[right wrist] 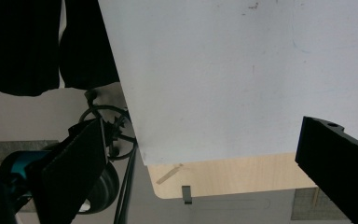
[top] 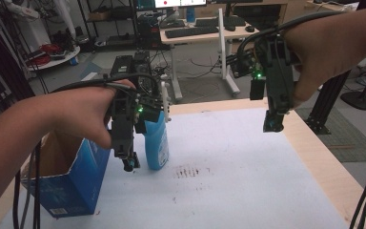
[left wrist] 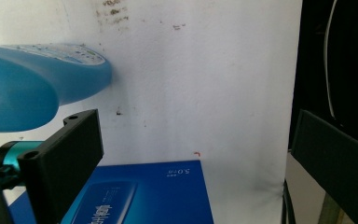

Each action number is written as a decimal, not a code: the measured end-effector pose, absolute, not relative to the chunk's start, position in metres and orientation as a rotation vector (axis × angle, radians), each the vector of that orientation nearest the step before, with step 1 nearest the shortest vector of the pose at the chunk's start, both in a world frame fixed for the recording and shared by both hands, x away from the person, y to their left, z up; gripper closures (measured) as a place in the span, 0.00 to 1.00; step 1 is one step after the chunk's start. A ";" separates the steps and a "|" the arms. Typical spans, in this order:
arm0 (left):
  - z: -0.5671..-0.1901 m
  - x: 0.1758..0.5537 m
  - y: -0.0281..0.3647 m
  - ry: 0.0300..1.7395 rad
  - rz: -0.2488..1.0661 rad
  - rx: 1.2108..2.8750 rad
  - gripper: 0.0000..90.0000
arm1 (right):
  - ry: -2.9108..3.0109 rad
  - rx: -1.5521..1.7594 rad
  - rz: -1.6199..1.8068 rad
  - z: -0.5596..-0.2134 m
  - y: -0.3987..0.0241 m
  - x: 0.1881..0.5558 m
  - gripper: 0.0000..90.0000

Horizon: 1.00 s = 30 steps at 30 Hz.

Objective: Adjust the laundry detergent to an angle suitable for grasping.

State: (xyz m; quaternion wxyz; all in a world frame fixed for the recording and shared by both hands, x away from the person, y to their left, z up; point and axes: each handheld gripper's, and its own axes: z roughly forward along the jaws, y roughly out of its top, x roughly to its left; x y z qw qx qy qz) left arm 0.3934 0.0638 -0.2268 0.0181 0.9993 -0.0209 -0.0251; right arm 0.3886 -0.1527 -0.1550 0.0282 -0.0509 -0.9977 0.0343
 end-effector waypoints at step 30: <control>-0.226 0.398 0.066 -0.050 -0.082 3.111 0.02 | -3.101 -0.167 0.112 -0.157 -0.156 0.404 0.01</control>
